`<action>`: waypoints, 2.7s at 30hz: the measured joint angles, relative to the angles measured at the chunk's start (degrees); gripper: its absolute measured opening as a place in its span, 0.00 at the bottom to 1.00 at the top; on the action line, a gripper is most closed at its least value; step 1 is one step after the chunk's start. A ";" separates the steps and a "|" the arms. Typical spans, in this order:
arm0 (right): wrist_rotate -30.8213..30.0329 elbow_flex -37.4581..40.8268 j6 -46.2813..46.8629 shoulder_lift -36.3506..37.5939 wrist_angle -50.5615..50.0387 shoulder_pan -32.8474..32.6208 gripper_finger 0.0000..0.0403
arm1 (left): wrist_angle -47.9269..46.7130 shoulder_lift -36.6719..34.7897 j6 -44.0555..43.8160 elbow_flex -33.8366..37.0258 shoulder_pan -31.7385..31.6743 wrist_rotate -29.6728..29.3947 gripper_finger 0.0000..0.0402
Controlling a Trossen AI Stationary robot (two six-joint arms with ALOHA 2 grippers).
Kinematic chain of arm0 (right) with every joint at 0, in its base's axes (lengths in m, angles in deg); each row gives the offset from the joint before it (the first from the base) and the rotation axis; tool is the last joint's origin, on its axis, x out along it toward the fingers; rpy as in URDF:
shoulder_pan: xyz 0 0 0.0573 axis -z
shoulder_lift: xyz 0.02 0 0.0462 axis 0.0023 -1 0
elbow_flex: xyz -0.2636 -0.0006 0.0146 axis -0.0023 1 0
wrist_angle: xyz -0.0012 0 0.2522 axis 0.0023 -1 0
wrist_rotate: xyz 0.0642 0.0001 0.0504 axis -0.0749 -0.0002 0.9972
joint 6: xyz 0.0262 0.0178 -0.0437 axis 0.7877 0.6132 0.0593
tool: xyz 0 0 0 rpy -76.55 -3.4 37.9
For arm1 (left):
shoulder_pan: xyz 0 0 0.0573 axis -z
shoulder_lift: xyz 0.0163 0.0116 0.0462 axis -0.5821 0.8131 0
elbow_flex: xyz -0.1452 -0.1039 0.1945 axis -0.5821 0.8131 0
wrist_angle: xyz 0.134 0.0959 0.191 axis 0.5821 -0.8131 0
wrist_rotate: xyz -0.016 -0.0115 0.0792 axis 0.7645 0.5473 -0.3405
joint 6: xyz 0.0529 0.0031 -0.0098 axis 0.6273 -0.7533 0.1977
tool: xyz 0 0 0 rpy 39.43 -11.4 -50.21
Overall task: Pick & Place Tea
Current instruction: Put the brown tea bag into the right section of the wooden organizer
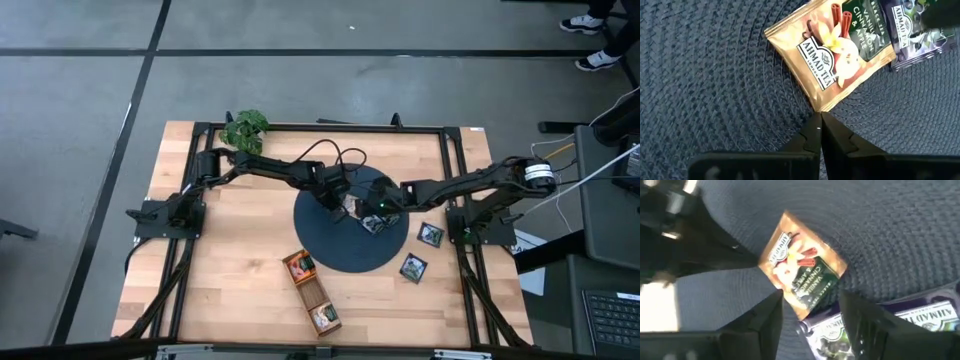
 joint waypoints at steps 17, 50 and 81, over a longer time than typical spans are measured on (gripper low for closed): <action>0.15 0.01 -1.45 -2.62 0.80 2.52 0.48 | -0.54 0.28 -0.08 -0.11 0.07 -1.44 0.00; 3.05 8.19 0.47 -2.64 20.60 3.70 0.15 | 0.13 0.39 -1.59 -0.02 -0.02 -1.39 0.01; 13.35 7.95 6.65 12.59 26.70 1.72 0.01 | -12.33 -16.76 12.81 0.11 -1.54 -0.36 0.02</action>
